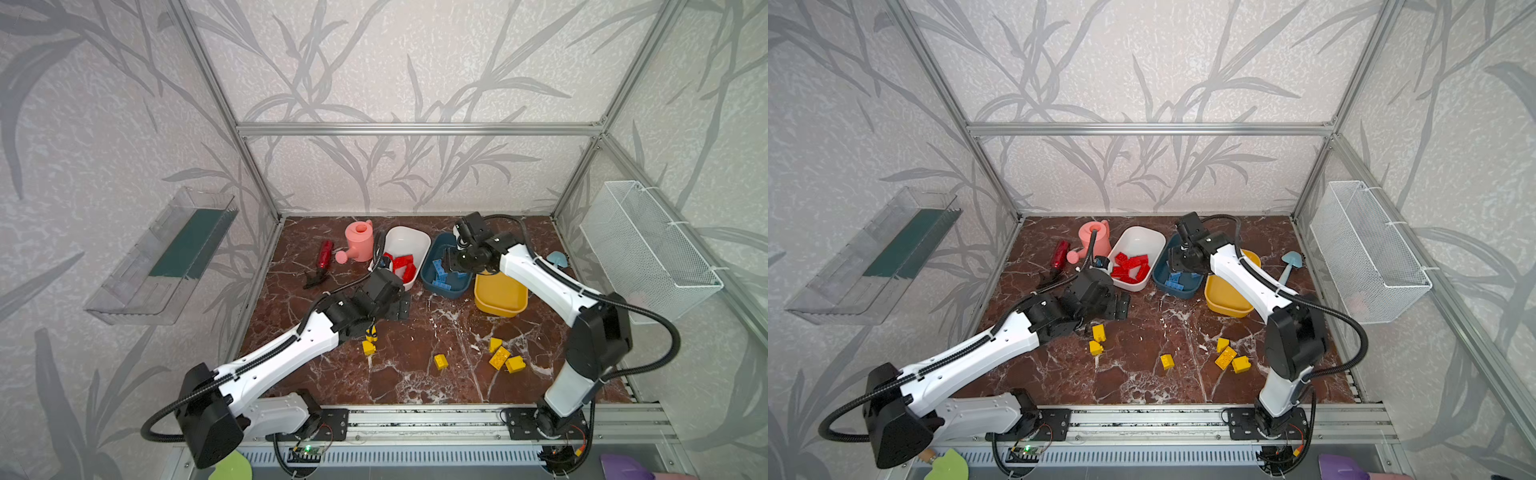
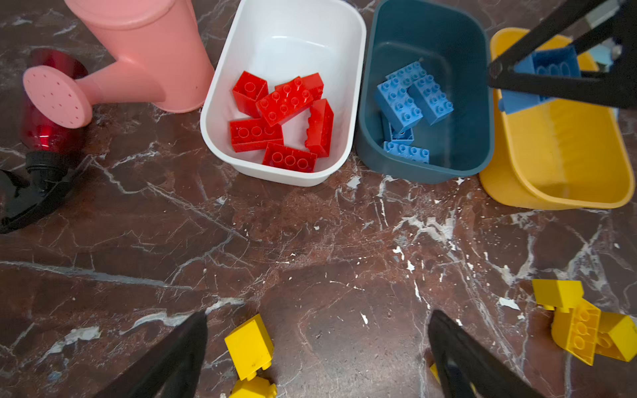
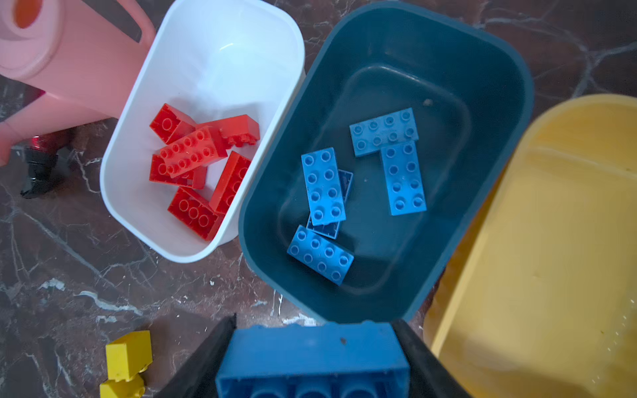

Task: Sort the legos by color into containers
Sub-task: 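Grasp the blue brick and carry it over the teal tub with the right gripper, then drop the blue brick into the teal tub while the left gripper reaches yellow bricks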

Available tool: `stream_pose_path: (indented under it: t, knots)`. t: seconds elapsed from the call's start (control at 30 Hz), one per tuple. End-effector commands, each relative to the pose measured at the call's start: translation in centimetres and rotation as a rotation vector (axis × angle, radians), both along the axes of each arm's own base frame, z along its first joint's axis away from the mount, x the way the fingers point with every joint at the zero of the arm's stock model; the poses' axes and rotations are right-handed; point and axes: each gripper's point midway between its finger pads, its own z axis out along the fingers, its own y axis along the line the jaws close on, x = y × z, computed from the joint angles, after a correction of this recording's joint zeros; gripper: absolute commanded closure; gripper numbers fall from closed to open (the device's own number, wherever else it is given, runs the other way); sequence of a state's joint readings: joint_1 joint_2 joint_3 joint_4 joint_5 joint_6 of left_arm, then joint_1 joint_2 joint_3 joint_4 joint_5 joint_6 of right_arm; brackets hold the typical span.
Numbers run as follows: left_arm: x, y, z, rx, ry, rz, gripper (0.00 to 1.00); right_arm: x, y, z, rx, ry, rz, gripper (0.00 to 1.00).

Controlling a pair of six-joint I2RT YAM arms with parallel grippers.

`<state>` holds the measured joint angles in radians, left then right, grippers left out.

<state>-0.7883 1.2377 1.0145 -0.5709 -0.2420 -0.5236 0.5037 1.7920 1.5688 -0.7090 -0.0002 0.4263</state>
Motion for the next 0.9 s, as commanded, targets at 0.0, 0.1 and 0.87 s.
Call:
stream_pose_path:
  t: [0.0, 0.1, 0.87]
  knots:
    - [0.2, -0.4, -0.9, 0.034, 0.052, -0.028, 0.01, 1.6, -0.1, -1.9, -0.037, 0.046, 0.006, 0.44]
    - [0.2, -1.0, -2.0, 0.075, 0.104, -0.055, 0.01, 3.0, -0.4, -3.9, -0.011, 0.099, -0.019, 0.44]
    - [-6.0, -8.5, -5.7, 0.098, 0.153, -0.594, 0.12, 1.9, -2.8, 0.1, 0.14, -0.033, -0.025, 0.14]
